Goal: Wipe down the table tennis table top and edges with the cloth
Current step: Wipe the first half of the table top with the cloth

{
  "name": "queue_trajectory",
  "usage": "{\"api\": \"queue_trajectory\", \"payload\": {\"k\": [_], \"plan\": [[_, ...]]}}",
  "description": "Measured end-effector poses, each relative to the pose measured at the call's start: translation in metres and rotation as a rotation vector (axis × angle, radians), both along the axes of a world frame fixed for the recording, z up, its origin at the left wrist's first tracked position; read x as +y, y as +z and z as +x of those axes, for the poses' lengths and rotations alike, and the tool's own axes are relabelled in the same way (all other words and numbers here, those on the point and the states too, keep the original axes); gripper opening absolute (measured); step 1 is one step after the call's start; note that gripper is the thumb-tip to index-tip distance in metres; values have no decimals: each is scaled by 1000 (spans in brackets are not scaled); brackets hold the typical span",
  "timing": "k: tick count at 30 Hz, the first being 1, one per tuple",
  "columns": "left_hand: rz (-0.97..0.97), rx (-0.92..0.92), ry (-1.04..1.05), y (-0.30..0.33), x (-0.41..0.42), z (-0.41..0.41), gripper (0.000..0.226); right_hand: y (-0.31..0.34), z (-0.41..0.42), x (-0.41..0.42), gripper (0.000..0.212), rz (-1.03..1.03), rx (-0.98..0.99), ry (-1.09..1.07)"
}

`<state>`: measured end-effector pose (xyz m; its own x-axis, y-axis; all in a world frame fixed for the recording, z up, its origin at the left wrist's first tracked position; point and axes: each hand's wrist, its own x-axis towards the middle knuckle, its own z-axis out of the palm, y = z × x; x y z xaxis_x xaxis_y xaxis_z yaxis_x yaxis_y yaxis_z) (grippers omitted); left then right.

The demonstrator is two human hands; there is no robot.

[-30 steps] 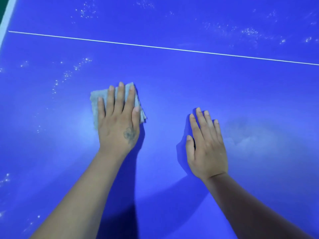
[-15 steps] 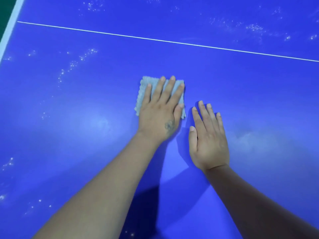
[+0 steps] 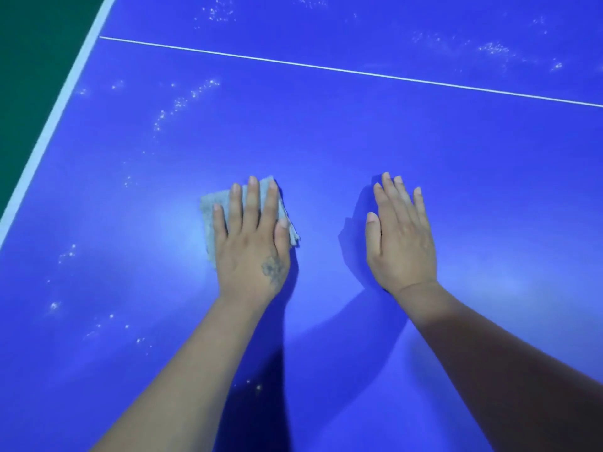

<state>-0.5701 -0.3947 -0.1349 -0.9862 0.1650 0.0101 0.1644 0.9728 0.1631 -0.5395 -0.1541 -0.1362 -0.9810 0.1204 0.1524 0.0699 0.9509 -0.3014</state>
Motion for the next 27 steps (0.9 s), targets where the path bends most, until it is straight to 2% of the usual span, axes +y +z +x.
{"api": "queue_trajectory", "payload": {"k": [4,7,10,14,17,19,22,27], "plan": [[-6,1,-97,4,26,51,62,16,30,-9,55,18,30,52],[25,1,-204,5,50,56,60,14,72,-20,62,102,-80,44],[44,18,-323,2,69,32,59,4,95,-20,69,134,-147,45],[26,54,-406,-5,103,-18,58,-1,96,-19,72,126,-135,38],[7,5,-473,1,134,-47,62,-2,96,-18,72,104,-132,29],[32,-45,-377,2,137,-67,65,-3,96,-17,71,94,-121,30],[79,-27,-178,-3,107,-83,69,-4,96,-16,72,87,-127,37],[56,25,-52,-6,24,-49,61,-2,95,-19,71,101,-147,25]]}}
